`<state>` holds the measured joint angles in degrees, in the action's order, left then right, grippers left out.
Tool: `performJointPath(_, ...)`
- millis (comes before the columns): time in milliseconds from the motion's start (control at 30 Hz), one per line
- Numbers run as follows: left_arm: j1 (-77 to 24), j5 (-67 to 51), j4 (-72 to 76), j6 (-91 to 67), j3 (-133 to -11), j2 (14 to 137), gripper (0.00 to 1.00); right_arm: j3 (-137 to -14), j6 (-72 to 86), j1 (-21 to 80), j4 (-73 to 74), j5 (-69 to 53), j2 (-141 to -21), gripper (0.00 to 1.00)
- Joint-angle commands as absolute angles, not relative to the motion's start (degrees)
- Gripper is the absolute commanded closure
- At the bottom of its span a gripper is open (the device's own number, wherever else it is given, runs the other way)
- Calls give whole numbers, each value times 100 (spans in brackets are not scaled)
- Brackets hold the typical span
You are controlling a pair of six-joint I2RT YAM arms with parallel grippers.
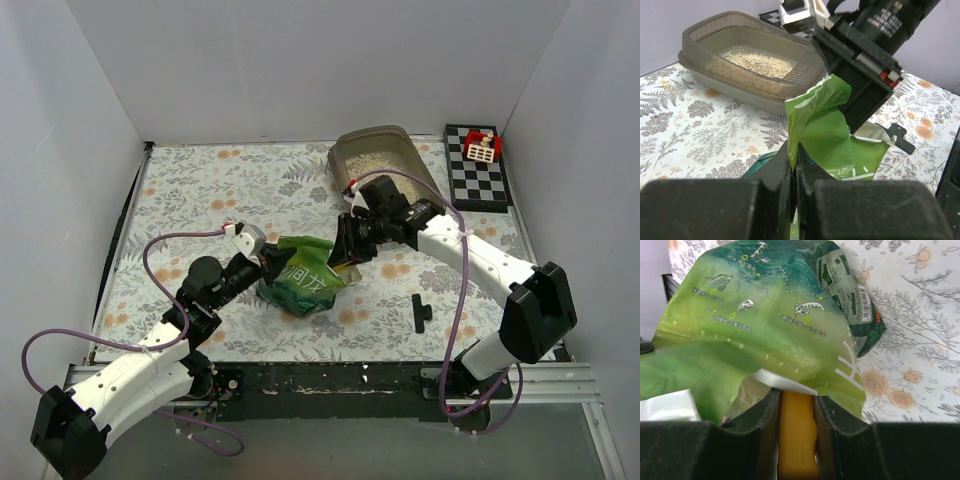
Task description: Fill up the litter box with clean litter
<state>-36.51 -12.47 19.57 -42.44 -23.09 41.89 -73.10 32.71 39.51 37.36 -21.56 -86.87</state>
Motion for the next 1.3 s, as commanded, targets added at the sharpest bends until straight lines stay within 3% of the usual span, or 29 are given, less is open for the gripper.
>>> performJointPath(0,-3621,-1116,1960,-4166,-2320,4017,100,-6164,3769,3920,2176,-2283,-8956,99)
performJointPath(233,-3621,-1186,1978,-4192,-2312,4025,100,-4519,5131,3955,-1288,-3427,-8930,99)
performJointPath(667,-3621,-1362,1951,-4175,-2312,4078,100,-3350,6819,4166,-4989,-3735,-8851,99)
performJointPath(1267,-3621,-1635,1995,-4148,-2268,4113,100,-2145,7875,4131,-6767,-3674,-7709,99)
